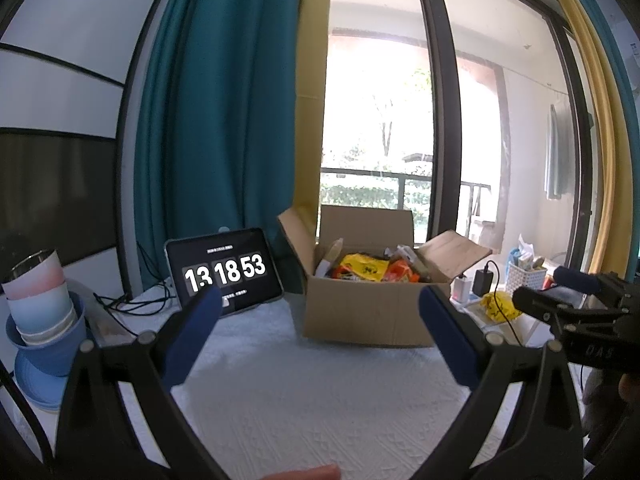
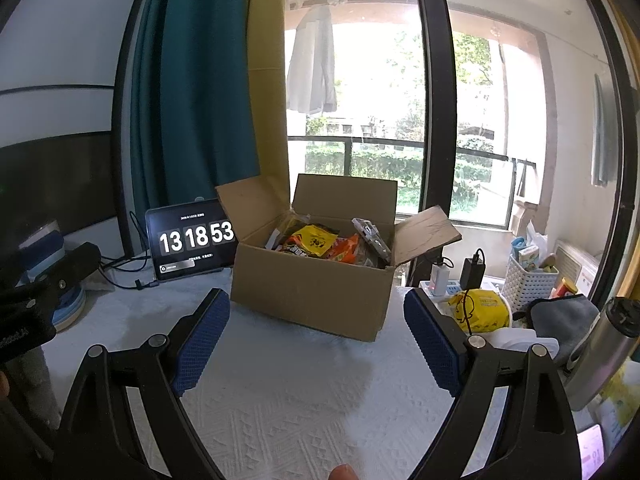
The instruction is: Organize snacks
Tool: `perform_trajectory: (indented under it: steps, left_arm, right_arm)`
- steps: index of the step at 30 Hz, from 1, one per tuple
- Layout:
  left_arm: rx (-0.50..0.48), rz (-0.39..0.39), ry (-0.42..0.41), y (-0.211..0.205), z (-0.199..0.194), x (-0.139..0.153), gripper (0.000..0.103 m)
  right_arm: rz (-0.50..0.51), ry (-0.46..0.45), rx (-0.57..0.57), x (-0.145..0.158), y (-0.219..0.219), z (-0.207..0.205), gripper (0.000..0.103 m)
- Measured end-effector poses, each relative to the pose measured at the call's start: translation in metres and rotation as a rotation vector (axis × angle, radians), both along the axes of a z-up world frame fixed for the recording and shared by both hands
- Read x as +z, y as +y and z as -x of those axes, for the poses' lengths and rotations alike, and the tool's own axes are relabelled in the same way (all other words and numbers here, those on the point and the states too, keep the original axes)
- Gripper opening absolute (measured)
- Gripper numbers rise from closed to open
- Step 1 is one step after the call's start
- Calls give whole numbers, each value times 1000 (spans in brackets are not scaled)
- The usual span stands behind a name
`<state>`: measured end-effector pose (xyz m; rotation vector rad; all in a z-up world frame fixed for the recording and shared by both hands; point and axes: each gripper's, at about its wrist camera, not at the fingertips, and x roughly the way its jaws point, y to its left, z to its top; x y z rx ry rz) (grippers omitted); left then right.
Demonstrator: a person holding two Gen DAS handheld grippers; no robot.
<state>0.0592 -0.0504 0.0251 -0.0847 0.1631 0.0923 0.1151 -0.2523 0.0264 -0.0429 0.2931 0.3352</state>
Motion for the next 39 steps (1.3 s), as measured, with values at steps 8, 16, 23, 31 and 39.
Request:
perform_trajectory:
  steps: [8,16,23,31,39]
  left_arm:
    - [1,-5,-4,-1,-1,1,100]
    - [4,-8,-6,-1,-3,1,100]
    - [-9,-8,5,-3,-10,3,100]
    - [-27,-14,1,-9,-13,4,100]
    - [-38,-8,10,-9,-17,5,100]
  right_arm:
    - [-2,2,2,0,-1,-1,91]
    - [-5,3,-6,1,-3,-4,91]
    - [-5,7,-4,1,-2,-6,91]
    - [-2,14,-12,1,-3,-7,91]
    - [-4,17,-22,0,-4,-8,91]
